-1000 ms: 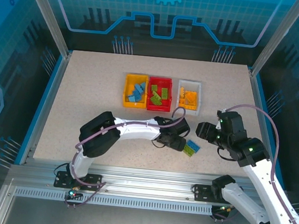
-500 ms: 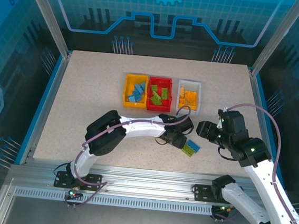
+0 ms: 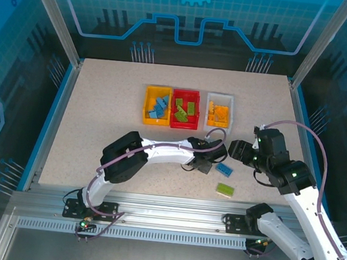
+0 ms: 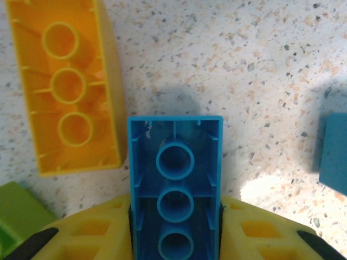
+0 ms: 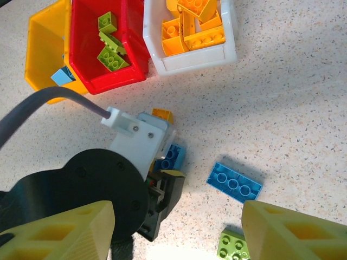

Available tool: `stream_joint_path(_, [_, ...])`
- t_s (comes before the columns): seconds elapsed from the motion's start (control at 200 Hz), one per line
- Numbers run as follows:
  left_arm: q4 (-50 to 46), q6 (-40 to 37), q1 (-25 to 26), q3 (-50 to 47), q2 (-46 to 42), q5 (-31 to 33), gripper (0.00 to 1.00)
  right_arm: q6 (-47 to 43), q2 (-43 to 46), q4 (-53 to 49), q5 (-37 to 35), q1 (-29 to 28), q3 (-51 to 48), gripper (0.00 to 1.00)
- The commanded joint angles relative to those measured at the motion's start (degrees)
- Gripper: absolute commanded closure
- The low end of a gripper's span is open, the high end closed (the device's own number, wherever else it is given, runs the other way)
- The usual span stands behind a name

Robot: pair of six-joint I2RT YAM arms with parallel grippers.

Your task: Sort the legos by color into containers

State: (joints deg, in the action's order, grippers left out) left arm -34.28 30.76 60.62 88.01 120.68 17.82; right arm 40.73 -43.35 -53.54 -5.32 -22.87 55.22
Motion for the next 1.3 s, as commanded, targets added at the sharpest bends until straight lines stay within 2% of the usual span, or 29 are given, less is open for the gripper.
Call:
stream_joint_path(0.0, [-0.67,1.49,-0.04,-0.90,-6.51,2.52,0.68,-0.73,0.02,0.38,1.86,0.02,0.67,0.35])
stream_joint_path(0.17, [-2.45,4.47,-0.71,-2.74,-14.79,1.63,0.69,-1.31,-0.66,0.78,3.06,0.02,0.12,0.35])
stream_joint_path(0.275, [-5.16,6.38,-3.53,-4.75,-21.70,0.84,0.69,-2.91,-2.61,1.59,5.68,-0.51,0.82,0.35])
stream_joint_path(0.365, [-7.27,6.71,-10.17,-6.82,-26.84,-2.16,0.69,-4.12,-5.47,4.78,6.51,-4.51,1.69,0.35])
stream_joint_path(0.54, [-8.79,1.49,-25.84,-7.09,-30.61,-8.84,0.68,-4.78,-15.38,12.42,0.37,-19.24,6.43,0.33])
stream_joint_path(0.675, [-9.23,-3.26,-35.05,-2.34,-25.05,-11.06,0.67,-4.10,-22.85,19.18,-0.90,-22.02,9.23,0.33])
stream_joint_path(0.835, [-10.65,-7.01,-40.07,7.11,-13.80,-10.07,0.67,-3.81,-29.13,22.31,-1.41,-21.82,13.03,0.34])
stream_joint_path(1.06, [-14.97,-7.83,-42.07,20.28,0.22,-8.97,0.65,-3.36,-31.65,22.48,-1.35,-21.15,13.75,0.34])
stream_joint_path(1.185, [-15.11,-7.39,-42.62,22.36,3.29,-8.86,0.64,-2.61,-30.85,22.48,-1.19,-20.69,11.98,0.34])
stream_joint_path(1.291, [-15.14,-7.21,-42.70,22.82,4.52,-9.51,0.59,-1.75,-29.92,22.38,-1.11,-20.22,10.32,0.34])
